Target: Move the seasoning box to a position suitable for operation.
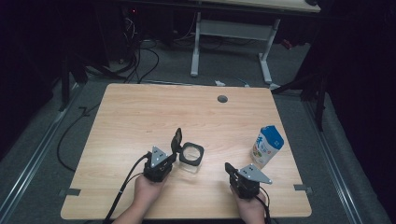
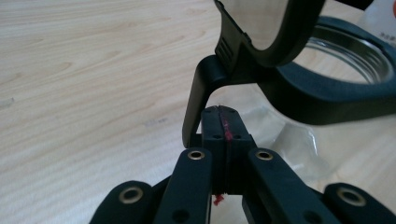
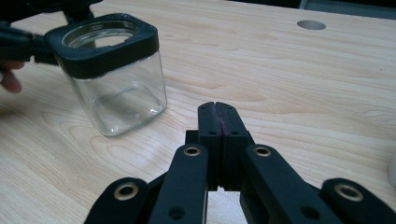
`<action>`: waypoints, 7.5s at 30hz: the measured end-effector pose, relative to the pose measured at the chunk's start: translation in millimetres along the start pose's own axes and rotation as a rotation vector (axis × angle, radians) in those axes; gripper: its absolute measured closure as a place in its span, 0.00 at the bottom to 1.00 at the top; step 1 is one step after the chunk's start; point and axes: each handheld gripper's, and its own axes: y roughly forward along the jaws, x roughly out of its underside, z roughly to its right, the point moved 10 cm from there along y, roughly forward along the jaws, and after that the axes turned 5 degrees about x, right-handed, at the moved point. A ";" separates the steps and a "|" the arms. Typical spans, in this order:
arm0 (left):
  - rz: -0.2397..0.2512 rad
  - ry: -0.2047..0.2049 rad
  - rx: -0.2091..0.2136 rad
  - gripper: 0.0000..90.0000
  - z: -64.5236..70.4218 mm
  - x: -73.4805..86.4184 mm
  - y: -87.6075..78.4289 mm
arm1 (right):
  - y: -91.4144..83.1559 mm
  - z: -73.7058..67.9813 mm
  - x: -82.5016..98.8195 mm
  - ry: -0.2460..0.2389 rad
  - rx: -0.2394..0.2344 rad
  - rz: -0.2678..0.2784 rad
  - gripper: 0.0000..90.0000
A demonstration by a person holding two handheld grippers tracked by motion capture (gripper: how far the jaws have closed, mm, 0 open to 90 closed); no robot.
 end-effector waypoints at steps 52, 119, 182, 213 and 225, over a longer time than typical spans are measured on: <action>0.000 -0.010 0.018 1.00 -8.7 15.5 -32.1 | 69.9 -51.9 -29.0 -0.112 -0.126 -0.040 1.00; -0.037 0.030 -0.004 0.48 -38.6 36.4 -78.5 | -41.4 108.7 36.1 0.048 0.233 -0.021 0.69; -0.040 0.060 0.081 0.37 -20.9 41.1 -74.6 | -22.6 127.3 -8.0 0.105 0.215 0.074 0.94; -0.050 0.076 0.103 0.37 -14.4 42.9 -73.7 | -16.6 129.6 -12.1 0.112 0.240 0.088 0.96; -0.033 0.059 0.120 0.38 -14.5 39.5 -76.0 | -19.7 124.2 -16.6 0.067 0.202 0.066 0.99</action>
